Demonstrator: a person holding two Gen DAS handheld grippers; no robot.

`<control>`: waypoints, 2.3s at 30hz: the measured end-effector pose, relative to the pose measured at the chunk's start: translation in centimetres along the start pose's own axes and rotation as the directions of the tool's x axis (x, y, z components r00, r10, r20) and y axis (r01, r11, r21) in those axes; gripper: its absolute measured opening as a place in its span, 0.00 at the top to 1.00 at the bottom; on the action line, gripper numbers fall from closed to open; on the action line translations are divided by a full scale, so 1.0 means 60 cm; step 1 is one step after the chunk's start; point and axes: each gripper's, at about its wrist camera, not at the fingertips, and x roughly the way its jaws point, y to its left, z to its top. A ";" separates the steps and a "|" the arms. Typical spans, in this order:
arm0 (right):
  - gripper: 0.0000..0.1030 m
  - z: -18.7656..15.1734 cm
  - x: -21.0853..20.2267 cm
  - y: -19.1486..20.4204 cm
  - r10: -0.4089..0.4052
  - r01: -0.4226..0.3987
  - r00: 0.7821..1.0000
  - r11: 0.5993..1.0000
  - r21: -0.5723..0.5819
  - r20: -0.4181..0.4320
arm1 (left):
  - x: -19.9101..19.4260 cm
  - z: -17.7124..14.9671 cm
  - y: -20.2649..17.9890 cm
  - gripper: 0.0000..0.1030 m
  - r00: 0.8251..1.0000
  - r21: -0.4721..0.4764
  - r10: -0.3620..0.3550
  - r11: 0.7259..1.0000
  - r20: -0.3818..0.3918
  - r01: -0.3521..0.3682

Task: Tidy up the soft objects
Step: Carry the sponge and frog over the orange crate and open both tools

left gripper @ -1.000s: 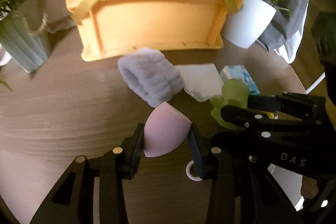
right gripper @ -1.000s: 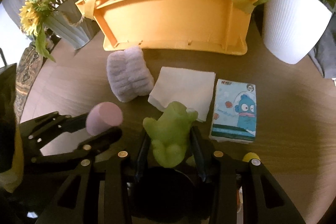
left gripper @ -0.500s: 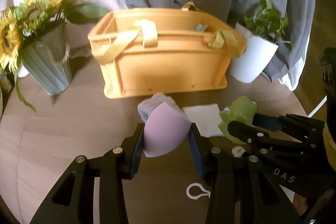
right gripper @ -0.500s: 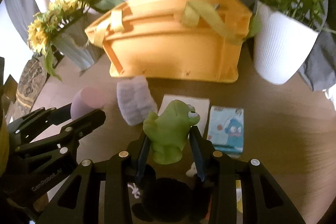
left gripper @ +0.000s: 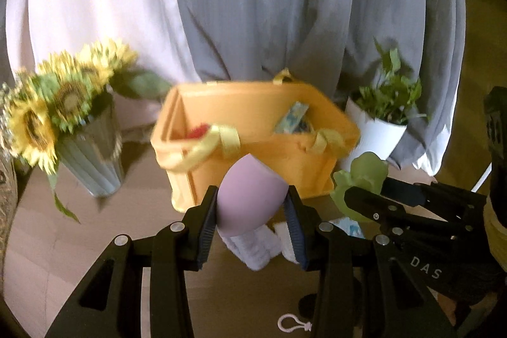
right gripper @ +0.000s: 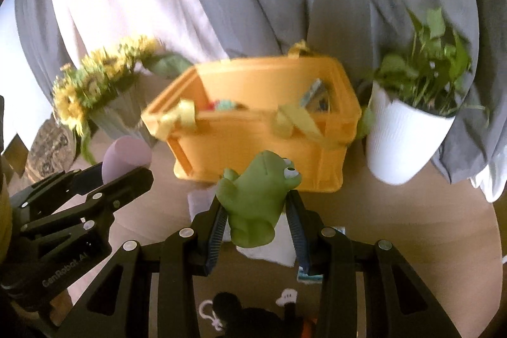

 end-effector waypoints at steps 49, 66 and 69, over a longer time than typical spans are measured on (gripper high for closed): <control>0.62 0.224 0.032 -0.006 -0.009 0.022 0.983 0.998 -0.065 0.184 | 0.096 0.205 0.030 0.60 0.992 0.022 0.072 0.997 0.103 -0.075; 0.62 0.236 0.184 -0.036 -0.012 0.011 1.000 0.999 -0.038 -0.016 | 0.249 0.185 0.071 0.60 0.989 0.015 0.076 0.997 -0.126 -0.074; 0.62 0.227 0.210 -0.041 -0.017 0.015 0.998 0.999 -0.028 -0.064 | 0.267 0.175 0.072 0.60 0.984 0.018 0.078 0.997 -0.159 -0.077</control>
